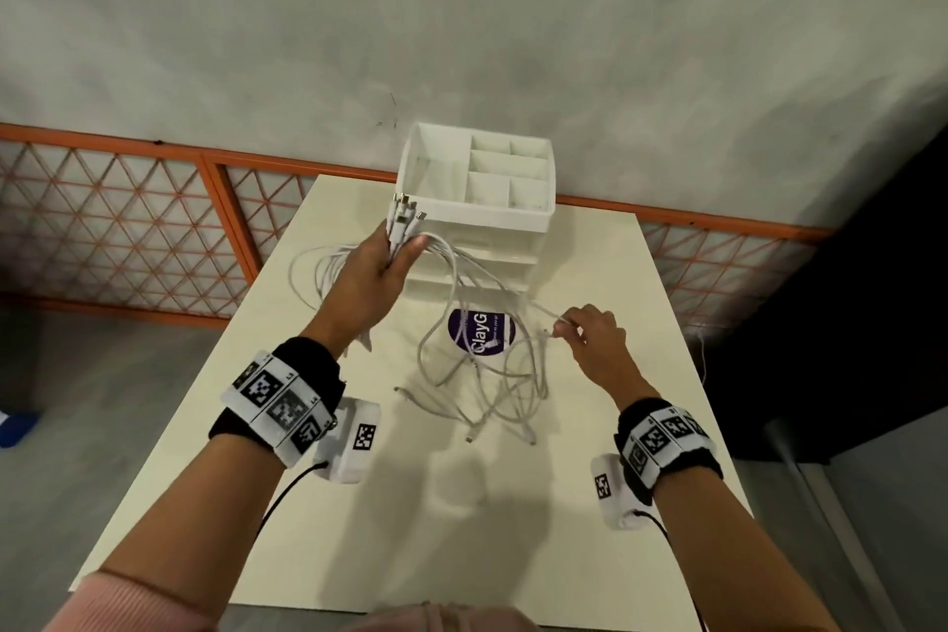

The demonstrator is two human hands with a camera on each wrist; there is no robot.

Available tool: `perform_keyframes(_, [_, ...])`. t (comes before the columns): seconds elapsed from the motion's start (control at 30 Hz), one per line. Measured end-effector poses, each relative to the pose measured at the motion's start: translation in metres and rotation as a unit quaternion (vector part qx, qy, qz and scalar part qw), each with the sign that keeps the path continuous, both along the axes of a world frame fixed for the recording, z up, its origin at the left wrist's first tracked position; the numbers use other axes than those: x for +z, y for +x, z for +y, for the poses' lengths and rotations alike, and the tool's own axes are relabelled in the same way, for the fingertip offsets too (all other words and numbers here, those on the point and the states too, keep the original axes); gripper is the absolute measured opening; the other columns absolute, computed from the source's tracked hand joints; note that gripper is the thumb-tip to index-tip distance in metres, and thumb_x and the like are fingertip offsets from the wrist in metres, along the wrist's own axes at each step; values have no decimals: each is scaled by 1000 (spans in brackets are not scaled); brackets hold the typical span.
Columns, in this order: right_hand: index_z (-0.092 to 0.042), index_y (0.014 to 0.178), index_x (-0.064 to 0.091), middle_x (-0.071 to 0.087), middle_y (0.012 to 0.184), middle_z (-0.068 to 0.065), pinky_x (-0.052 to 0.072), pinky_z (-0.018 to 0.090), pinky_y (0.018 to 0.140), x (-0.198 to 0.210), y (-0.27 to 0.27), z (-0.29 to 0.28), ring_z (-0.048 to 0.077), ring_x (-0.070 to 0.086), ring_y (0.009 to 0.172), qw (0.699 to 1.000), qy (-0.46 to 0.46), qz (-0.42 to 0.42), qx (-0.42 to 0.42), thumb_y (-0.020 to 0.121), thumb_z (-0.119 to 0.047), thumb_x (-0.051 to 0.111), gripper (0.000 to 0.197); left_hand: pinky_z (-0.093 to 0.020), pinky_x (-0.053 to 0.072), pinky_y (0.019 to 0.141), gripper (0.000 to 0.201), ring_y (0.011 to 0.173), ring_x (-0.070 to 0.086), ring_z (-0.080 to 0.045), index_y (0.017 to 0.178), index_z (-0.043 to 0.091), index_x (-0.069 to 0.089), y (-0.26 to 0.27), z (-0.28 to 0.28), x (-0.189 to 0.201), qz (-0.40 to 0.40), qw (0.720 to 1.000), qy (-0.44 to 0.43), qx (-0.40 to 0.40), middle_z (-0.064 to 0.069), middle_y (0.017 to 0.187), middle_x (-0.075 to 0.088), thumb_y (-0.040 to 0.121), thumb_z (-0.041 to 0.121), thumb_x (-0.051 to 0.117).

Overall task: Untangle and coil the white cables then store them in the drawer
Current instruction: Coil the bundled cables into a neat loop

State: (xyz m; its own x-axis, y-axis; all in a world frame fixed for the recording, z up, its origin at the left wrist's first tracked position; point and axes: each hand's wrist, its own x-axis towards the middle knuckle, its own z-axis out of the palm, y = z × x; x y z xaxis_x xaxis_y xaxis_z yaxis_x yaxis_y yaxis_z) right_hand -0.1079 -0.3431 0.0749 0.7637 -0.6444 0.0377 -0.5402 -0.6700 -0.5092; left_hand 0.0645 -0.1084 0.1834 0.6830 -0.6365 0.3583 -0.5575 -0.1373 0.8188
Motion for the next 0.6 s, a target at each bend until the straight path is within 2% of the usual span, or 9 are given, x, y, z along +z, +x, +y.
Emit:
perform_keyframes(0.07, [-14,90,68,56,98,4,37,40,89,-2,0,-4,25,48,94,999,11,-39,12,94,-23,53,18,2,33,67,22,84,57,-14,112,8,55,-5,-6,-2,5,1000,-2,-4,-7,89,63,98,23,48])
perform_keyframes(0.1, [-13,89,69,56,97,2,36,38,91,2,1,-3,21,50,93,998,25,-54,31,93,-19,56,15,3,33,69,24,86,57,-6,115,9,55,-6,-8,-1,8,1000,0,-8,4,91,61,98,24,47])
perform_keyframes(0.2, [-9,80,64,58,76,-6,39,23,79,30,5,13,6,58,76,981,132,-115,81,96,-15,51,22,2,34,67,25,72,53,15,117,9,55,-7,-16,3,13,1000,-5,-5,18,79,54,98,25,47])
perform_keyframes(0.27, [-5,81,59,53,59,3,45,15,66,54,9,25,13,62,63,954,217,-180,106,99,-16,43,27,-1,35,61,27,62,51,12,116,8,55,-5,-23,9,11,1000,-13,3,19,69,48,99,27,46])
perform_keyframes(0.33, [-1,84,57,47,52,7,45,13,57,68,14,34,17,58,54,944,232,-199,127,100,-17,40,29,-5,35,58,31,58,49,2,115,6,54,-5,-29,19,5,1000,-25,8,14,66,46,98,31,46])
perform_keyframes(0.4, [3,86,59,51,53,4,43,14,54,67,19,37,7,53,48,955,206,-149,154,100,-20,40,33,-7,36,63,33,67,55,-7,115,5,55,-5,-35,30,0,999,-44,7,12,75,51,98,31,46])
perform_keyframes(0.43, [2,86,60,55,58,1,43,15,55,62,21,37,4,53,50,961,193,-108,165,100,-21,40,33,-4,36,65,33,75,58,-7,116,5,55,-4,-38,35,0,998,-55,8,13,80,53,98,31,46])
perform_keyframes(0.53, [-8,86,61,65,80,2,47,28,66,34,19,26,14,58,65,973,158,35,162,100,-26,41,30,1,35,66,29,73,56,12,112,6,56,0,-43,46,-4,997,-80,16,21,82,55,99,30,47])
perform_keyframes(0.6, [-11,85,60,68,88,6,44,28,70,18,13,18,8,59,63,977,142,82,133,98,-24,45,24,1,36,69,32,78,55,7,116,4,55,0,-44,47,-23,997,-73,6,17,88,59,99,30,47])
